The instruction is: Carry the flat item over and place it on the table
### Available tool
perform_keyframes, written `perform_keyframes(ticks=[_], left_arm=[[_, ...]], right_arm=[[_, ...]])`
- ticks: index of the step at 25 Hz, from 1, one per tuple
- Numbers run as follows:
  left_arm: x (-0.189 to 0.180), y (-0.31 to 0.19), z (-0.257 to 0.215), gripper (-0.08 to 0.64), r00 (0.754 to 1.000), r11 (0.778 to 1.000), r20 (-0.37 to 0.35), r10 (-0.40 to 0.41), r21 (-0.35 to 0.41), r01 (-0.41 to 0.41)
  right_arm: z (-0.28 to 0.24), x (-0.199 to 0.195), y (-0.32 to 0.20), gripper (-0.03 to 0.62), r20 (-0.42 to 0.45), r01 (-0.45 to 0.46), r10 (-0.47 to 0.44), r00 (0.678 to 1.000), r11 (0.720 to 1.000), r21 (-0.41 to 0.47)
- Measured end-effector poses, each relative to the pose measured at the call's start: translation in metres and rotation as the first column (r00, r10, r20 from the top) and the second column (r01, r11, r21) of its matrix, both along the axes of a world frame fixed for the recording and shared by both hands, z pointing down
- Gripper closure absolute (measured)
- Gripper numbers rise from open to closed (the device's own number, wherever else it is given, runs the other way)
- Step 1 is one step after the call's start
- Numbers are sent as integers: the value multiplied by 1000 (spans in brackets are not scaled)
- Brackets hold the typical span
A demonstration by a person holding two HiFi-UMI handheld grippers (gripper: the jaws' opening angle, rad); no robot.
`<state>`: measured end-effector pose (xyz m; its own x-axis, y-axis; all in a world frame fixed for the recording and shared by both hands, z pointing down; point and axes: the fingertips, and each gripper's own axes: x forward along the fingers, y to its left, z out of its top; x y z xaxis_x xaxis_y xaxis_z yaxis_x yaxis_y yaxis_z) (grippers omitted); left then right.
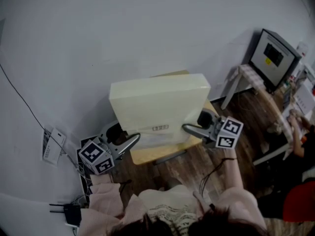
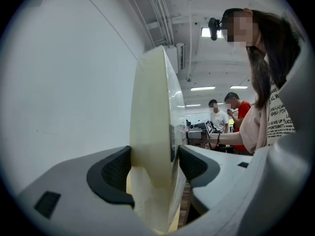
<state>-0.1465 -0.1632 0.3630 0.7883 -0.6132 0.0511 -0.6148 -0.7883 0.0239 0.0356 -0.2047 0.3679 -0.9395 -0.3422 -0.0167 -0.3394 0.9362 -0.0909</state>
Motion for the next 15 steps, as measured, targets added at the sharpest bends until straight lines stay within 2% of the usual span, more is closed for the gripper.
perform_keyframes(ticks=[8, 15], left_arm=[[4, -23, 9, 255, 999, 1000, 17, -27, 0, 27], [11, -52, 18, 254, 997, 997, 21, -71, -29, 71]], right_arm=[[13, 3, -27, 275, -8, 24, -24, 1000, 1000, 12], [20, 8, -62, 276, -19, 65, -65, 998, 998, -7]])
